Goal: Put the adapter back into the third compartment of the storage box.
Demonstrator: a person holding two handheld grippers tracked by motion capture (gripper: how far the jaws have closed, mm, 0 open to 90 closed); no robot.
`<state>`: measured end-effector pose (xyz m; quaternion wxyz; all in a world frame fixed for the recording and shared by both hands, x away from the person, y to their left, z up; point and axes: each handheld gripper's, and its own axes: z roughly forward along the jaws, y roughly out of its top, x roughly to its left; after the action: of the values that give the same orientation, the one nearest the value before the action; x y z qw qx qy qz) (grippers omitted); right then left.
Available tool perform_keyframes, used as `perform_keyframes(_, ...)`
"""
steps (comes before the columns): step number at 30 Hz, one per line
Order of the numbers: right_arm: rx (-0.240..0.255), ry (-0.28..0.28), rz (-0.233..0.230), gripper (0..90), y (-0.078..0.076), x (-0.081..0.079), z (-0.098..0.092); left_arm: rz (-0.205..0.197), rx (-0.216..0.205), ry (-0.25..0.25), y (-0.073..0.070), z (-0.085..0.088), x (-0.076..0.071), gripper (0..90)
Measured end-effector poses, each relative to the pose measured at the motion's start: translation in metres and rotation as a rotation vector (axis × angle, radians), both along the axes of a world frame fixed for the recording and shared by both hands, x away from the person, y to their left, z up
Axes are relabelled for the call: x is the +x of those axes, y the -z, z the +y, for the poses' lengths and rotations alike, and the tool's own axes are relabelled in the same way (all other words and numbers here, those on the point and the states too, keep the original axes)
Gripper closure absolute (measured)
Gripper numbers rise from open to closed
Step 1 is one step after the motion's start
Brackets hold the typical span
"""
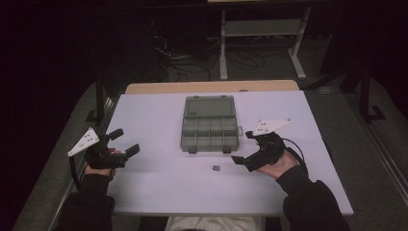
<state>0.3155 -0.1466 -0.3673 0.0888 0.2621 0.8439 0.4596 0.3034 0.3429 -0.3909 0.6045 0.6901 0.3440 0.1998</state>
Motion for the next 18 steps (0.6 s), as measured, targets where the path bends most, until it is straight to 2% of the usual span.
perform_keyframes(18,-0.054,-0.058,0.049,0.0,0.0,0.016,0.024,-0.004,0.001,-0.003,0.0,0.0,0.0,0.0)
